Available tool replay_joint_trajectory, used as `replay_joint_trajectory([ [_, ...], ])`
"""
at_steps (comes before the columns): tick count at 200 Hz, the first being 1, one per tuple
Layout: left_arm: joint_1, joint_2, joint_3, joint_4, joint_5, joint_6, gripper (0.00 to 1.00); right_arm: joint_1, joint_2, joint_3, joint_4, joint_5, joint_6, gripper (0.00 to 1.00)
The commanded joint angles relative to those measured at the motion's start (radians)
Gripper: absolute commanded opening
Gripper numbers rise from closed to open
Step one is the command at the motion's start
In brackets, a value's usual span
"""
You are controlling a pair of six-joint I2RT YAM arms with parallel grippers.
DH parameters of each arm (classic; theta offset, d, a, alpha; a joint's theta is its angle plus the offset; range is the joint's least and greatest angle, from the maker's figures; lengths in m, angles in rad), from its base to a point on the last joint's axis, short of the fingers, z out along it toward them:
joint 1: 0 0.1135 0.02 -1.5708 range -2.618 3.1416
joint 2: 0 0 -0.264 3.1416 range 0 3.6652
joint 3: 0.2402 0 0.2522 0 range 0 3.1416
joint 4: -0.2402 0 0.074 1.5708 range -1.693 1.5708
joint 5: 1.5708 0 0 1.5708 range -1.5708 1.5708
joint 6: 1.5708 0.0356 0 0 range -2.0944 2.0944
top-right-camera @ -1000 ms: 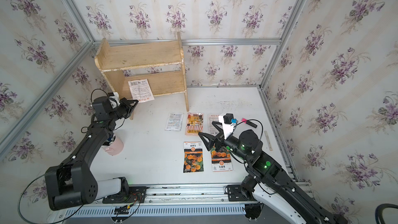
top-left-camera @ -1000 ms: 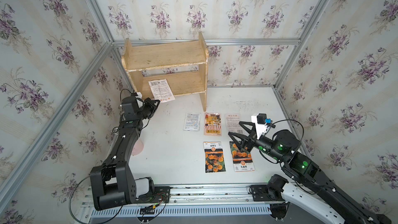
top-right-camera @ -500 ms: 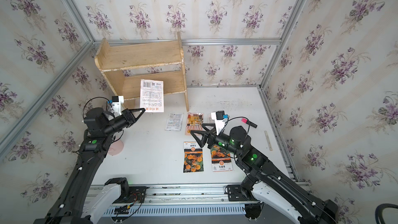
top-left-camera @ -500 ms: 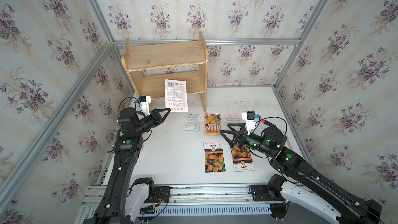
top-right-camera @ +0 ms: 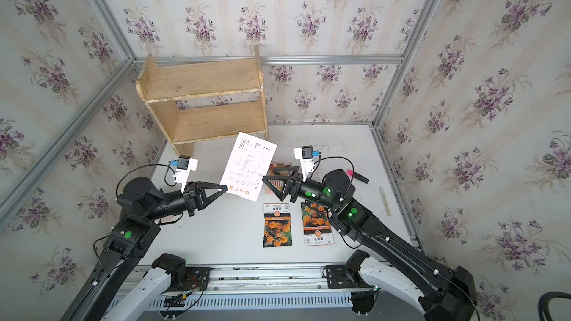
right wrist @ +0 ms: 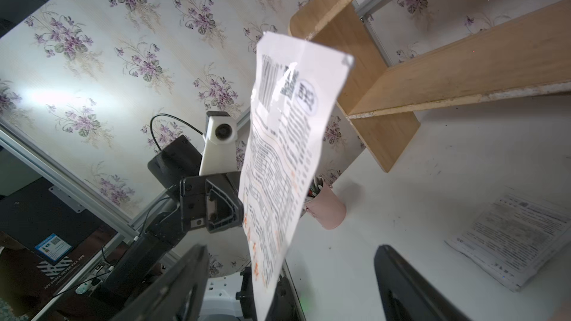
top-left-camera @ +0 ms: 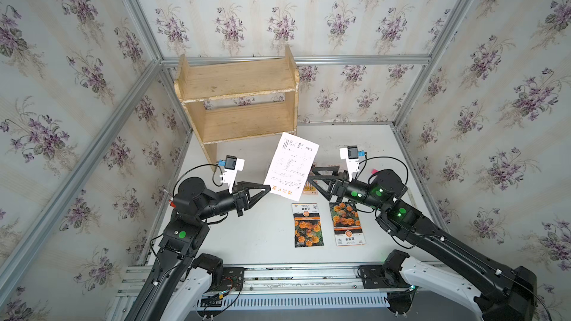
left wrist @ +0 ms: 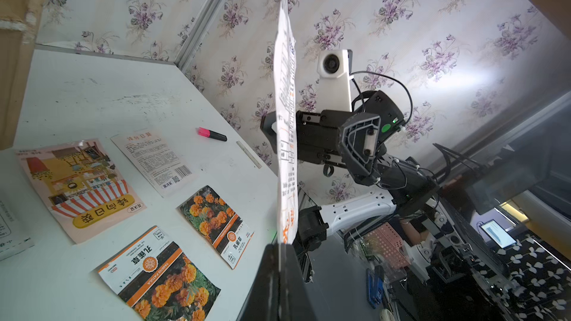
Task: Take the seed bag off the shelf
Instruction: Pick up the seed packet from the shelf.
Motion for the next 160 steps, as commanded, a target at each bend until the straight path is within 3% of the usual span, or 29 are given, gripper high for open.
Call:
replay_joint_trajectory([
  [1, -0.046, -0.004, -0.01, 0.047, -0.035, 0.02, 0.0, 0.0, 0.007, 0.02, 0.049, -0.028, 0.013, 0.78],
  [82, -0.126, 0.03, -0.009, 0.084, -0.083, 0.025, 0.0, 0.0, -0.003, 0.01, 0.037, -0.017, 0.018, 0.09],
  [95, -0.129, 0.036, -0.002, 0.053, -0.1, 0.047, 0.06, 0.0, -0.002, 0.014, 0.034, -0.013, 0.018, 0.0],
  [106, -0.129, 0.043, 0.005, 0.018, -0.116, 0.066, 0.2, 0.0, 0.003, 0.019, 0.022, -0.015, 0.016, 0.0],
  [123, -0.13, 0.058, 0.049, -0.121, -0.182, 0.137, 0.58, 0.0, 0.006, 0.029, -0.009, -0.012, 0.01, 0.0],
  [138, -0.129, 0.077, 0.119, -0.288, -0.264, 0.218, 0.84, 0.0, 0.001, 0.037, -0.071, 0.009, -0.008, 0.0],
  [152, -0.128, 0.09, 0.177, -0.416, -0.327, 0.271, 0.99, 0.0, -0.006, 0.042, -0.136, 0.024, -0.033, 0.0],
  [160, -0.129, 0.092, 0.207, -0.474, -0.357, 0.297, 1.0, 0.0, -0.009, 0.044, -0.172, 0.025, -0.044, 0.0],
])
